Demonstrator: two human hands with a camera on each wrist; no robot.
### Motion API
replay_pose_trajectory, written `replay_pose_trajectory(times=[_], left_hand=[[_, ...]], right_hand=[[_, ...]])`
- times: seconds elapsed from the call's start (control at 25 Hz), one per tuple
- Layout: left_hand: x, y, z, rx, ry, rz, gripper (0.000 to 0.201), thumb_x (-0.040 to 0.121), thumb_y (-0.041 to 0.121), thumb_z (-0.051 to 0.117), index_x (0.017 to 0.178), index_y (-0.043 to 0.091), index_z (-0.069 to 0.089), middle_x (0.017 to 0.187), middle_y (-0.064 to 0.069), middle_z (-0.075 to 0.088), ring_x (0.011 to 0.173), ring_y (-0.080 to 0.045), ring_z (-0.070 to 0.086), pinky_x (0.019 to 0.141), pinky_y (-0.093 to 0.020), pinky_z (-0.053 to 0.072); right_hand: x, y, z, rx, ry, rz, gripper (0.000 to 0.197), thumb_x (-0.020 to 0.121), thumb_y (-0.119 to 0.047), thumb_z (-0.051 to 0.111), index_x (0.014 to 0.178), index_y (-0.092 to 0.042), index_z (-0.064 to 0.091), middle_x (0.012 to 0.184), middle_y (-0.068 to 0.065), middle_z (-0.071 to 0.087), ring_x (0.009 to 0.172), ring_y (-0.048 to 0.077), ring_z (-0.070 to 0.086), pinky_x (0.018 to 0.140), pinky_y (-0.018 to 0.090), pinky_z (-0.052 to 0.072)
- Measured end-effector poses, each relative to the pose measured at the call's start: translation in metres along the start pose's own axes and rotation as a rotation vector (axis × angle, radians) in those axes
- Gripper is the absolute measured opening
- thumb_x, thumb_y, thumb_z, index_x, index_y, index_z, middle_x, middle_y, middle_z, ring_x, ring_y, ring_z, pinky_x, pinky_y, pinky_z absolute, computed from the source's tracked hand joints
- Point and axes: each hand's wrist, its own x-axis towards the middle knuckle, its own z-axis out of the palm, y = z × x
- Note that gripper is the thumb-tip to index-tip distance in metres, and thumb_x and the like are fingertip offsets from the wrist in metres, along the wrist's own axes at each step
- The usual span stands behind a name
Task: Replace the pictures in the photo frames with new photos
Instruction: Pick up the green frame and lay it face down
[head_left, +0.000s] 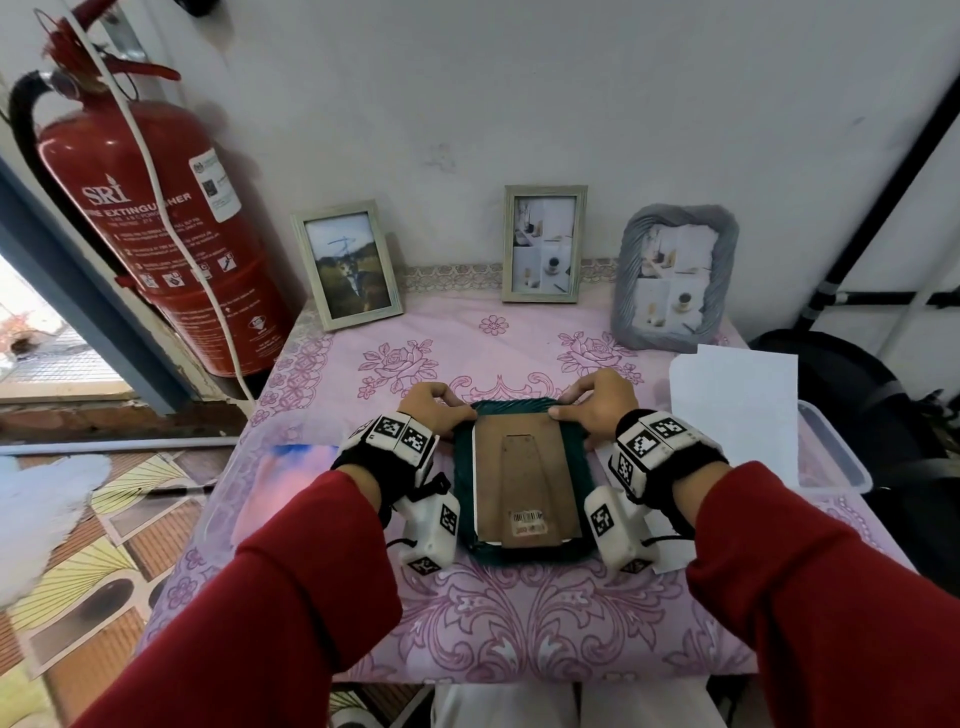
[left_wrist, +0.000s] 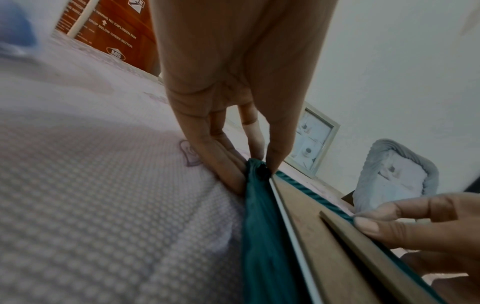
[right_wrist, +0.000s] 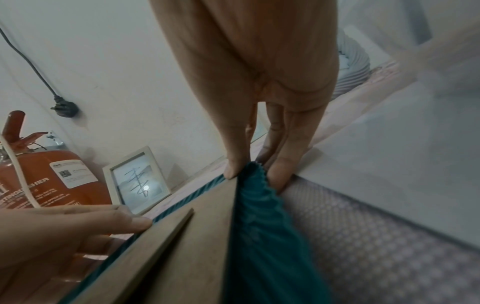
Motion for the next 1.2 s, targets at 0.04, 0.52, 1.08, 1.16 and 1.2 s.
replay_pose_trajectory(times=[0.04, 0.52, 1.08, 1.16, 1.2], left_hand=[[-0.001, -0.001, -0.001, -0.004, -0.007, 0.005, 0.028, 0.080, 0.010, 0.071, 0.062, 0.013, 0.050, 0.063, -0.007, 0.055, 0.051, -0.015, 0.052, 0.038, -0.017, 0.048], [-0.008, -0.007, -0.002, -0.082, -0.048, 0.058, 0.022, 0.088, 0.005, 0.061, 0.069, 0.012, 0.051, 0.061, -0.009, 0.052, 0.029, 0.000, 0.049, 0.033, -0.016, 0.046], [-0.087, -0.010, 0.019, 0.472, 0.011, 0.190, 0.032, 0.083, 0.041, 0.063, 0.100, 0.015, 0.065, 0.124, -0.011, 0.044, 0.119, -0.028, 0.042, 0.105, -0.038, 0.037], [-0.100, -0.011, 0.030, 0.563, 0.033, 0.156, 0.040, 0.081, 0.053, 0.060, 0.099, 0.017, 0.064, 0.125, -0.008, 0.042, 0.121, -0.028, 0.038, 0.104, -0.040, 0.033], [-0.103, -0.012, 0.034, 0.569, 0.058, 0.135, 0.044, 0.079, 0.056, 0.060, 0.098, 0.017, 0.064, 0.125, -0.007, 0.041, 0.121, -0.028, 0.037, 0.102, -0.040, 0.030]], right_hand=[[0.000, 0.001, 0.000, 0.011, -0.001, -0.002, 0.017, 0.073, -0.013, 0.080, 0.080, -0.007, 0.065, 0.071, 0.006, 0.058, 0.058, 0.024, 0.059, 0.040, 0.036, 0.055], [0.001, 0.009, 0.000, 0.059, 0.000, -0.038, 0.016, 0.079, -0.003, 0.072, 0.094, 0.001, 0.066, 0.066, 0.010, 0.055, 0.053, 0.022, 0.053, 0.048, 0.036, 0.055], [-0.062, 0.042, 0.000, -0.063, -0.028, -0.351, 0.048, 0.079, 0.001, 0.067, 0.125, -0.007, 0.054, 0.100, 0.007, 0.044, 0.080, 0.017, 0.047, 0.080, 0.019, 0.040], [-0.072, 0.048, -0.001, -0.070, -0.039, -0.346, 0.047, 0.080, -0.004, 0.069, 0.124, -0.008, 0.054, 0.097, 0.006, 0.045, 0.073, 0.012, 0.047, 0.071, 0.015, 0.040], [-0.075, 0.051, -0.001, -0.051, -0.067, -0.331, 0.047, 0.081, -0.005, 0.069, 0.125, -0.008, 0.053, 0.095, 0.006, 0.046, 0.070, 0.008, 0.046, 0.068, 0.015, 0.040]])
